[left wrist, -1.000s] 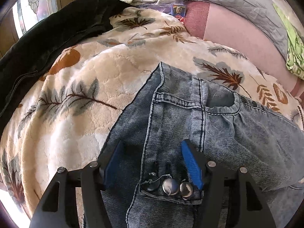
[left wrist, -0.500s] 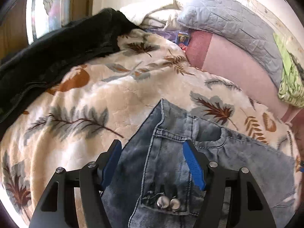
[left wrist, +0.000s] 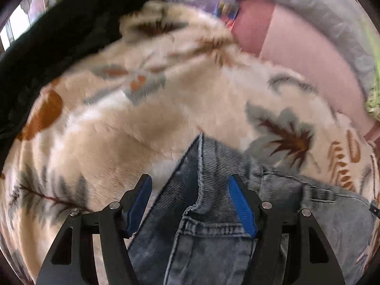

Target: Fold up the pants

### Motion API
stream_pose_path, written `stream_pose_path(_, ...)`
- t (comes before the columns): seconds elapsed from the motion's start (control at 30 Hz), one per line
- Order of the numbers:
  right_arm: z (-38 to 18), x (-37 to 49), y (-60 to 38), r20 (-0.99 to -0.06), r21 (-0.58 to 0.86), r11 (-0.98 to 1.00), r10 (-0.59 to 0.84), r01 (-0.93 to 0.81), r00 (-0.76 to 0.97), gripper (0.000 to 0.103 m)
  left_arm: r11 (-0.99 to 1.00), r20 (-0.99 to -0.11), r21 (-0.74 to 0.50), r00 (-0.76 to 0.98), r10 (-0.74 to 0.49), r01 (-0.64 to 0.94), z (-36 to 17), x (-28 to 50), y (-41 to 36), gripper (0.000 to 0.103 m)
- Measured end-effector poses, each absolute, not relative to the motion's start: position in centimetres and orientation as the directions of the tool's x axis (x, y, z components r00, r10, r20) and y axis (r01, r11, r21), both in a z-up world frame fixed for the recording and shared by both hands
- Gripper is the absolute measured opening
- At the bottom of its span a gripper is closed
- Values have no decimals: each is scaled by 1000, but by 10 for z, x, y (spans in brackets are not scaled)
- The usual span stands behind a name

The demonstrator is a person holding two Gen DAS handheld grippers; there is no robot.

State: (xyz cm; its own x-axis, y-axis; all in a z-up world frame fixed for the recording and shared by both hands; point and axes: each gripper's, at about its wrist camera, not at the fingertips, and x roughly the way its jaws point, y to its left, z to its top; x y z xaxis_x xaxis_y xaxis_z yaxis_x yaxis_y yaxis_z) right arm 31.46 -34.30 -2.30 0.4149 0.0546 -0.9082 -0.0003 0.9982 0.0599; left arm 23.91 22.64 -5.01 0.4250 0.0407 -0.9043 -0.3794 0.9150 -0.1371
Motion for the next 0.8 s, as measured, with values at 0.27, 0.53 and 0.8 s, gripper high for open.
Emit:
stream_pose_path(0.27,2,319,-377,-862,252,962,175,102,475,75,937,-890,-126,455,39,-327,-43,262,213,48)
stream_pose_path(0.53,-4,339,-345,-887,186,982,152,36,437,18,934,-901,-58,421,102,-352,-40,274,212,3)
stream_pose_path(0.8,86,281,-339,-756,196,980,175,-38,630,18,942,-745,-131,658,112,-309,59,198,206,3)
